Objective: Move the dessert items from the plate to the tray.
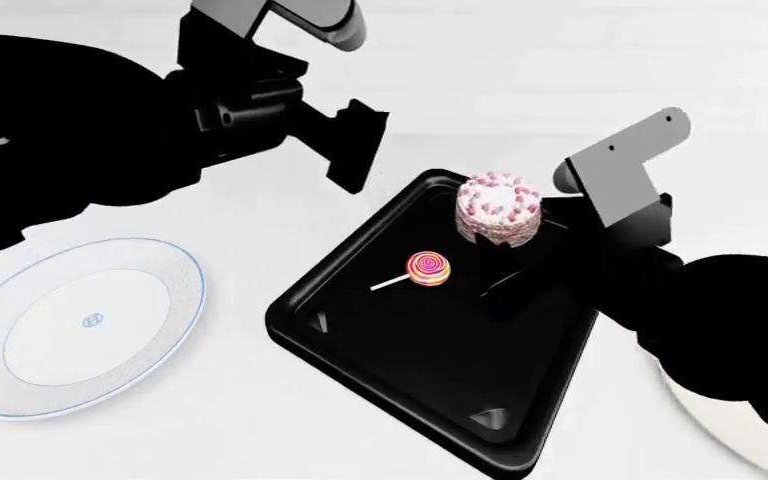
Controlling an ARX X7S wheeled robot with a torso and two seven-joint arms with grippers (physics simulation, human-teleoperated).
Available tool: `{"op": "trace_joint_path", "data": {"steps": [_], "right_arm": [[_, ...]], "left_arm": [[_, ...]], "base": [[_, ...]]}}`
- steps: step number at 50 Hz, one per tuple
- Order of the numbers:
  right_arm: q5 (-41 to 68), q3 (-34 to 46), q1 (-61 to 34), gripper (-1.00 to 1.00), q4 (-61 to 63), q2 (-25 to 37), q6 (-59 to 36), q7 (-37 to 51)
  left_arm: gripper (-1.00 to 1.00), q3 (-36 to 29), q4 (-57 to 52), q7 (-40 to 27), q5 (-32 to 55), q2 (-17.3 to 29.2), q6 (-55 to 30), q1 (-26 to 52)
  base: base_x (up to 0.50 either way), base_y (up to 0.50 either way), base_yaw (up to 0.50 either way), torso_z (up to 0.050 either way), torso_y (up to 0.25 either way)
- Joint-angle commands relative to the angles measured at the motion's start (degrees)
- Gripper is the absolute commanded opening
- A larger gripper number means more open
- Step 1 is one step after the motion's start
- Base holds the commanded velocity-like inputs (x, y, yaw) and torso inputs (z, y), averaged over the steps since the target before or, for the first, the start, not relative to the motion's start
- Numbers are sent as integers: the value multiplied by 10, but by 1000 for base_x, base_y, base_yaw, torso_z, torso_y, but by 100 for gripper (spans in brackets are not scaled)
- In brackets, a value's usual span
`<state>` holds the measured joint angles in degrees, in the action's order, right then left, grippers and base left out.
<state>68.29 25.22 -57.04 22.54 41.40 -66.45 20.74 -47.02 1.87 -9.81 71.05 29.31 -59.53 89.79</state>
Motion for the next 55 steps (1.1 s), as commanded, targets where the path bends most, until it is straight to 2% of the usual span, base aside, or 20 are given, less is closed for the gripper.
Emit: {"op": "trace_joint_path", "data": {"steps": [1,16,40,41,55], "right_arm": [[-52,27,-12,-100,-16,-11,3,-24],[-27,13,10,-100,-6,7,-10,4],[-15,32,21,-100,-26,14,-46,28],[-15,32,20,100,-31,13,-46,29],[-10,12,17,100,-40,9,-28,37]], "left_arm": [[100,3,-5,-7,6,5,-4,4],[100,1,-6,-3,5,2,-3,6],[100,-4,-5,2,3,1,2,3],[100,-4,-5,2,4,1,2,4],[100,-3,-10,-2,6,4,3,1]], "base": [[0,0,0,0,0],[0,0,0,1,1],[0,0,0,0,1],[0,0,0,0,0],[0,0,0,0,0]]}}
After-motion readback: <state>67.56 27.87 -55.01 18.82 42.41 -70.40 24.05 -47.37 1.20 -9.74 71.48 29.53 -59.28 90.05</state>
